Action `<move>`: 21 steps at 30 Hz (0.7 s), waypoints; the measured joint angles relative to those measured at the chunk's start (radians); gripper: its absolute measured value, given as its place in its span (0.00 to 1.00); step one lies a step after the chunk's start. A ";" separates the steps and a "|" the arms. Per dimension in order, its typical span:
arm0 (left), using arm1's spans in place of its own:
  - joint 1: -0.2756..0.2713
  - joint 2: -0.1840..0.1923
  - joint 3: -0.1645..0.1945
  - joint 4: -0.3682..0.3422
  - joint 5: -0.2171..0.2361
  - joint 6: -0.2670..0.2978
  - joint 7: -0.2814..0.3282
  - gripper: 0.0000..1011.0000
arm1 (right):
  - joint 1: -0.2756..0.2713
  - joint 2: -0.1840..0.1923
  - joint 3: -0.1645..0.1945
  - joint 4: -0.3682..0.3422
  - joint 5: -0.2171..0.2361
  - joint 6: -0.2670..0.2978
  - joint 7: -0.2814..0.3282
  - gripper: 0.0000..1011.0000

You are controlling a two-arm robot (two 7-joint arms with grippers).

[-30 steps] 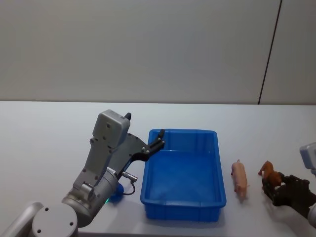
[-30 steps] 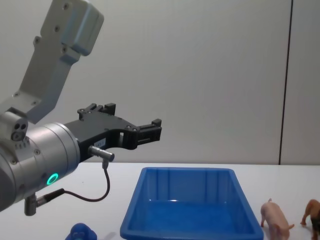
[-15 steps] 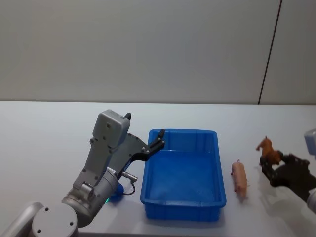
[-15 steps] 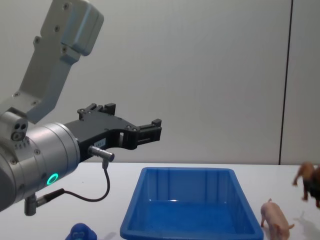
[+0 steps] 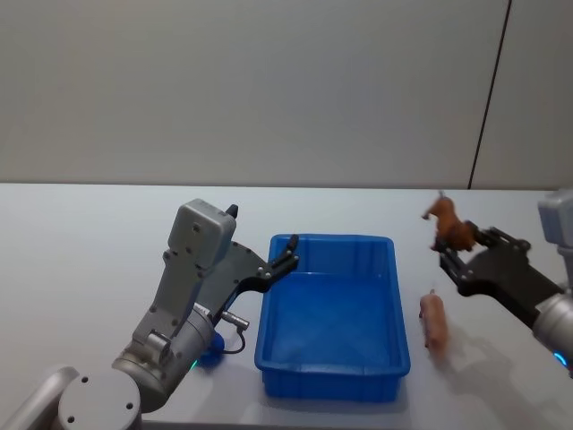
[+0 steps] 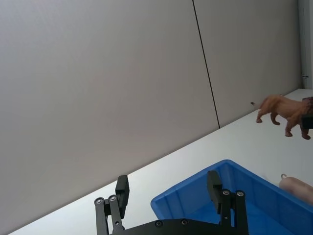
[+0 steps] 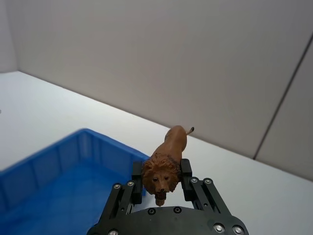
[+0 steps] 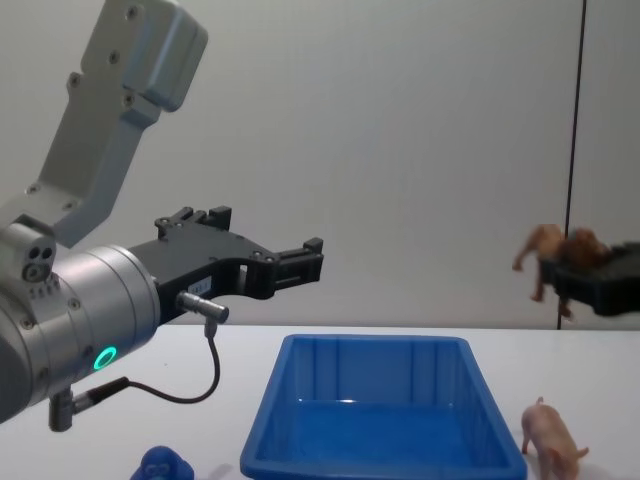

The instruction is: Pick up the two dolls from the table and place them into the box.

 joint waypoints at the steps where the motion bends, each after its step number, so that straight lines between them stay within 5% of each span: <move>1: 0.000 0.000 0.000 0.000 0.000 0.000 0.000 0.99 | 0.002 -0.002 -0.002 -0.003 0.000 -0.001 0.006 0.43; 10: 0.000 0.000 0.000 0.000 0.000 0.000 0.000 0.99 | 0.028 -0.039 -0.040 -0.033 -0.015 0.009 0.087 0.43; 21: 0.000 0.000 0.000 0.000 0.000 0.000 0.000 0.99 | 0.053 -0.097 -0.108 -0.004 -0.088 0.056 0.150 0.43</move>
